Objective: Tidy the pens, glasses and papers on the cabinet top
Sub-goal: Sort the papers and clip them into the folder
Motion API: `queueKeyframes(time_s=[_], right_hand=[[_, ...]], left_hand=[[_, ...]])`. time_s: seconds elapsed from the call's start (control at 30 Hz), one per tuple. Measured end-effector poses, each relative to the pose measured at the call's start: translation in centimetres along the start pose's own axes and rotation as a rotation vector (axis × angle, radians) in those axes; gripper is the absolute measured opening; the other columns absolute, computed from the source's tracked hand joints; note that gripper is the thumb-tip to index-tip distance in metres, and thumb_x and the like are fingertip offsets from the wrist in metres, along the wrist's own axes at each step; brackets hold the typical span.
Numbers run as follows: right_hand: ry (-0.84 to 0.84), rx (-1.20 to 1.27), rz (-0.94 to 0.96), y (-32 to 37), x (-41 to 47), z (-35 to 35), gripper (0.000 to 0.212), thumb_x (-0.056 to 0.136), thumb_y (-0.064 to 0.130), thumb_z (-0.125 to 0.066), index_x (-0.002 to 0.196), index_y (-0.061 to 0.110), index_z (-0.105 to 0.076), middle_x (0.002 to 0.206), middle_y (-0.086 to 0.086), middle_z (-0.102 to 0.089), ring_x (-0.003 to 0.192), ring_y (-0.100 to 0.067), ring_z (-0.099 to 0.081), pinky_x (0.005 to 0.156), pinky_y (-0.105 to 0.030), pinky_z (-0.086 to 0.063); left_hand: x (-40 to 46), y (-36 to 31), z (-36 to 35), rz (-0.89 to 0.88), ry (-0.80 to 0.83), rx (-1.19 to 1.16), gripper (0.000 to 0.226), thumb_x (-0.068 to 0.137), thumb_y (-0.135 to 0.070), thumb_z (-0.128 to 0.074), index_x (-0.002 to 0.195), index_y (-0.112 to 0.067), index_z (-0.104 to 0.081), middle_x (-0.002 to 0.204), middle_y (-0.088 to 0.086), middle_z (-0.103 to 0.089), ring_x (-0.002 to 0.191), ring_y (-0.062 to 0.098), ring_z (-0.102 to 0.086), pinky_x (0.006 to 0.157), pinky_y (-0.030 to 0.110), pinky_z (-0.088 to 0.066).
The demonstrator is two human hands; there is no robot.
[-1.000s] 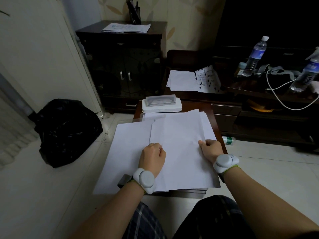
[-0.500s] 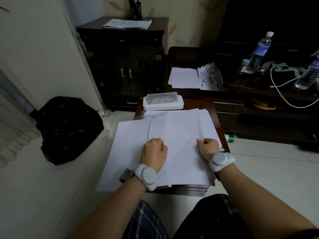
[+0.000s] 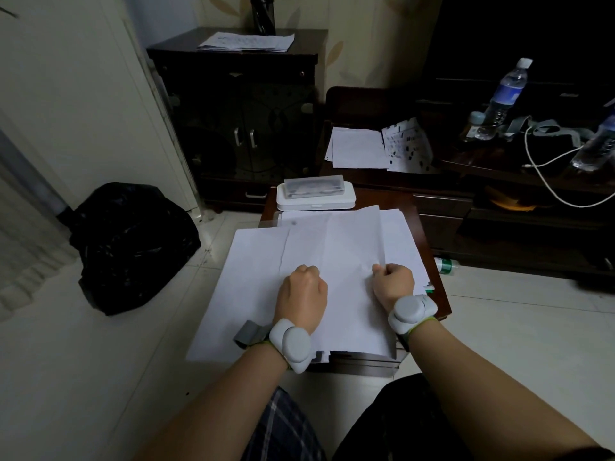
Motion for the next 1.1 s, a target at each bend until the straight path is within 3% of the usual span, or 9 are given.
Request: queueKeyframes(time_s=[0.23, 0.4, 0.63, 0.8, 0.97, 1.1], right_hand=[[0.11, 0.043, 0.038, 1.2, -1.3, -2.8, 0.052, 0.091, 0.015, -0.055, 0.048, 0.014, -0.026, 0.051, -0.004, -0.024, 0.07, -0.022, -0.028, 0.063, -0.028, -0.026], [0.079, 0.013, 0.031, 1.6, -1.5, -3.0, 0.05, 0.092, 0.014, -0.052, 0.049, 0.012, -0.027, 0.051, -0.005, -0.027, 0.07, -0.025, -0.03, 0.059, -0.027, -0.023], [0.015, 0.008, 0.011, 1.4, -1.5, -2.4, 0.048, 0.094, 0.013, -0.048, 0.051, 0.012, -0.028, 0.053, -0.002, -0.03, 0.072, -0.026, -0.034, 0.062, -0.026, -0.026], [0.103, 0.071, 0.035, 1.9, -1.6, -3.9, 0.05, 0.091, 0.015, -0.053, 0.049, 0.015, -0.028, 0.05, -0.002, -0.028, 0.068, -0.023, -0.031, 0.062, -0.027, -0.027], [0.241, 0.144, 0.014, 2.1, -1.8, -6.3, 0.042, 0.086, 0.019, -0.061, 0.051, 0.013, -0.039, 0.055, -0.002, -0.041, 0.065, -0.02, -0.038, 0.061, -0.028, -0.033], [0.241, 0.111, 0.002, 2.0, -1.6, -6.7, 0.039, 0.086, 0.017, -0.061, 0.051, 0.012, -0.042, 0.06, -0.005, -0.048, 0.067, -0.019, -0.043, 0.062, -0.027, -0.034]], left_hand=[[-0.1, -1.0, 0.1, -0.005, 0.022, 0.019, 0.043, 0.089, -0.003, -0.039, 0.055, -0.015, -0.017, 0.071, 0.011, -0.039, 0.068, 0.034, -0.05, 0.058, 0.031, -0.029], [-0.2, -1.0, 0.2, 0.002, 0.025, 0.019, 0.042, 0.089, -0.002, -0.04, 0.055, -0.014, -0.018, 0.081, 0.021, -0.053, 0.073, 0.037, -0.055, 0.058, 0.031, -0.032], [0.0, -1.0, 0.5, 0.008, 0.05, 0.051, 0.043, 0.089, 0.001, -0.039, 0.055, -0.014, -0.018, 0.069, 0.011, -0.04, 0.076, 0.038, -0.055, 0.059, 0.032, -0.031], [-0.1, -1.5, 0.7, 0.002, 0.044, 0.075, 0.02, 0.091, -0.003, -0.039, 0.071, -0.006, -0.041, 0.093, 0.022, -0.058, 0.084, 0.04, -0.055, 0.064, 0.032, -0.029], [-0.2, -1.9, 0.8, -0.028, 0.033, 0.119, 0.021, 0.093, -0.008, -0.037, 0.083, 0.0, -0.053, 0.097, 0.02, -0.058, 0.086, 0.037, -0.056, 0.065, 0.03, -0.029], [-0.3, -1.9, 1.1, -0.03, 0.013, 0.117, 0.022, 0.094, -0.008, -0.037, 0.085, 0.003, -0.055, 0.097, 0.021, -0.058, 0.087, 0.038, -0.056, 0.065, 0.031, -0.029]])
Point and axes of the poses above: each hand's wrist, its own x-axis towards the middle knuckle, its own z-axis out of the back of the hand, y = z × x, the point moved 10 cm from there along x, towards the middle knuckle
